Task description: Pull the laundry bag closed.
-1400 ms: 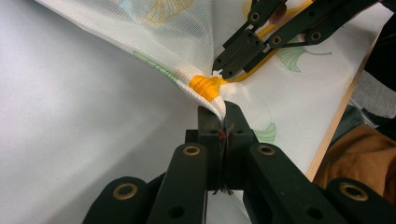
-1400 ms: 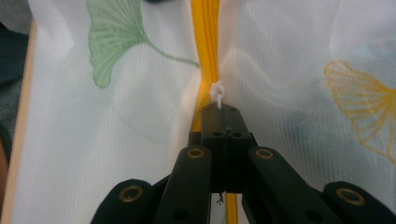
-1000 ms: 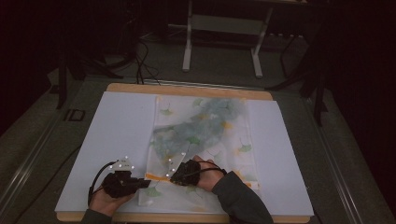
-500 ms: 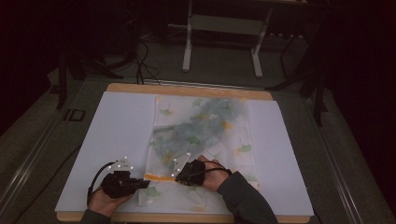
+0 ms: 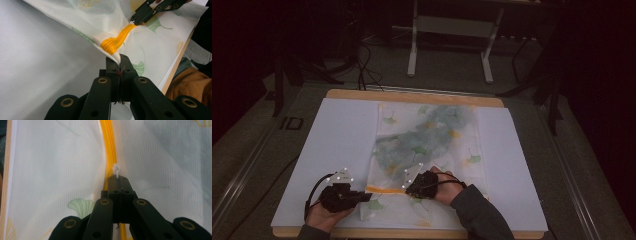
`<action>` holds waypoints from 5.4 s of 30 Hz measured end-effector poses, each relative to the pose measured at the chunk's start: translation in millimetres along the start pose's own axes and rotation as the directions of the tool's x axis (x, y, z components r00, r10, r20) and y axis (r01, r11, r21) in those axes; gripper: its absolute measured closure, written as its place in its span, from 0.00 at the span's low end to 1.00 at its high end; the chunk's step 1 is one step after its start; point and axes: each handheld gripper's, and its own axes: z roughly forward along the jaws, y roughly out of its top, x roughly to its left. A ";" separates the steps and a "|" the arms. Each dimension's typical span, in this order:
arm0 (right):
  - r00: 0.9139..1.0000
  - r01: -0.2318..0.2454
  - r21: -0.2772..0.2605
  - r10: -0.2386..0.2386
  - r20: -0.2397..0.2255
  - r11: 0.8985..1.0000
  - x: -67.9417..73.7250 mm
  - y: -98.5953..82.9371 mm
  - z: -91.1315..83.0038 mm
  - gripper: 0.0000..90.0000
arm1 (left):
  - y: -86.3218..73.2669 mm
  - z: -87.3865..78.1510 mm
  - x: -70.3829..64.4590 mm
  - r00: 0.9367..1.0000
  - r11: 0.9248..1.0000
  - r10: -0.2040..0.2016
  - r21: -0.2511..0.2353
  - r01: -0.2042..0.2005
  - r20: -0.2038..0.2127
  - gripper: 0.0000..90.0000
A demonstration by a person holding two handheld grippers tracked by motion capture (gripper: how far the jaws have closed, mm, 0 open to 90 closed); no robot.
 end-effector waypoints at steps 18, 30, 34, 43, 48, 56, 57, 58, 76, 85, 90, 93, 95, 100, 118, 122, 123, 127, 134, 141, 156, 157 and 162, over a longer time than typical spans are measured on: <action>1.000 -0.001 0.017 0.000 0.021 1.000 1.5 -12.8 -9.0 1.00 | -0.4 -2.3 0.1 1.000 1.000 -0.004 -0.006 0.004 0.002 0.99; 0.999 -0.013 0.047 0.012 0.036 0.999 1.3 -26.0 -18.5 1.00 | -1.2 -3.7 1.3 1.000 1.000 -0.010 -0.009 0.010 0.008 0.98; 0.999 -0.016 0.053 0.014 0.040 0.998 1.4 -31.2 -21.7 1.00 | -1.3 -4.1 1.6 1.000 1.000 -0.011 -0.011 0.011 0.009 0.98; 0.998 -0.034 0.055 0.032 0.046 0.998 -0.3 -42.0 -27.7 1.00 | -1.8 -4.1 2.3 1.000 1.000 -0.010 -0.007 0.010 0.008 0.98; 0.998 -0.045 0.053 0.043 0.050 0.998 -1.6 -47.6 -30.2 1.00 | -2.2 -4.6 2.5 1.000 1.000 -0.012 -0.010 0.012 0.008 0.98; 0.996 -0.073 0.050 0.070 0.054 0.996 -2.5 -62.5 -37.7 1.00 | -2.8 -4.5 2.6 1.000 1.000 -0.015 -0.012 0.015 0.009 0.98; 0.996 -0.076 0.050 0.073 0.051 0.996 -2.8 -64.2 -38.7 1.00 | -2.9 -4.4 2.7 1.000 1.000 -0.015 -0.012 0.015 0.009 0.98; 0.996 -0.076 0.051 0.074 0.051 0.996 -3.2 -65.9 -39.7 1.00 | -3.0 -4.4 2.7 1.000 1.000 -0.016 -0.012 0.016 0.009 0.98; 0.993 -0.095 0.051 0.092 0.068 0.994 -4.7 -87.1 -51.3 1.00 | -3.7 -4.5 3.0 1.000 1.000 -0.015 -0.010 0.015 0.010 0.98; 0.992 -0.103 0.066 0.098 0.079 0.992 -3.0 -95.4 -56.8 1.00 | -3.6 -5.5 3.1 1.000 1.000 -0.015 -0.008 0.015 0.012 0.98; 0.991 -0.112 0.071 0.106 0.082 0.991 -2.7 -101.6 -60.8 1.00 | -3.8 -5.6 3.2 1.000 1.000 -0.017 -0.007 0.017 0.011 0.98; 0.989 -0.121 0.073 0.114 0.091 0.990 -1.6 -108.1 -64.9 1.00 | -4.1 -5.7 3.7 1.000 1.000 -0.017 -0.008 0.017 0.010 0.98; 0.988 -0.128 0.074 0.120 0.098 0.989 -1.4 -112.5 -67.2 1.00 | -4.3 -5.7 3.9 1.000 1.000 -0.020 -0.008 0.020 0.011 0.98; 0.986 -0.138 0.080 0.130 0.103 0.987 -0.8 -119.2 -71.6 1.00 | -4.3 -5.8 4.1 1.000 1.000 -0.020 -0.008 0.020 0.010 0.98; 0.980 -0.167 0.110 0.153 0.127 0.980 1.5 -144.3 -89.0 1.00 | -5.2 -7.0 5.4 1.000 1.000 -0.025 -0.007 0.025 0.010 0.98; 0.978 -0.181 0.125 0.164 0.132 0.976 0.3 -152.4 -95.0 1.00 | -5.6 -7.5 6.1 1.000 1.000 -0.029 -0.006 0.029 0.010 0.98; 0.977 -0.184 0.131 0.166 0.135 0.974 0.0 -154.7 -97.7 1.00 | -5.7 -7.6 6.2 1.000 1.000 -0.029 -0.006 0.029 0.010 0.98; 0.972 -0.195 0.134 0.173 0.160 0.972 -0.9 -160.3 -107.0 1.00 | -5.6 -7.7 6.6 1.000 1.000 -0.028 -0.007 0.028 0.011 0.98; 0.967 -0.205 0.151 0.176 0.183 0.967 -0.5 -170.0 -116.3 1.00 | -6.2 -7.9 6.9 0.999 0.999 -0.035 -0.008 0.035 0.008 0.98; 0.964 -0.216 0.148 0.187 0.188 0.965 1.5 -179.9 -121.2 1.00 | -8.2 -6.6 8.5 0.999 0.999 -0.044 0.000 0.044 0.016 0.98; 0.947 -0.280 0.092 0.259 0.188 0.956 1.2 -192.4 -127.5 0.82 | -11.4 -14.7 11.4 0.998 0.998 -0.060 -0.024 0.060 0.007 0.75; 0.944 -0.288 0.075 0.270 0.189 0.955 0.9 -193.8 -129.3 0.81 | -11.7 -16.0 11.9 0.998 0.997 -0.063 -0.033 0.063 0.002 0.75; 0.931 -0.325 0.015 0.317 0.181 0.946 -0.2 -200.8 -137.0 0.75 | -12.8 -22.6 15.3 0.997 0.995 -0.076 -0.068 0.073 -0.031 0.72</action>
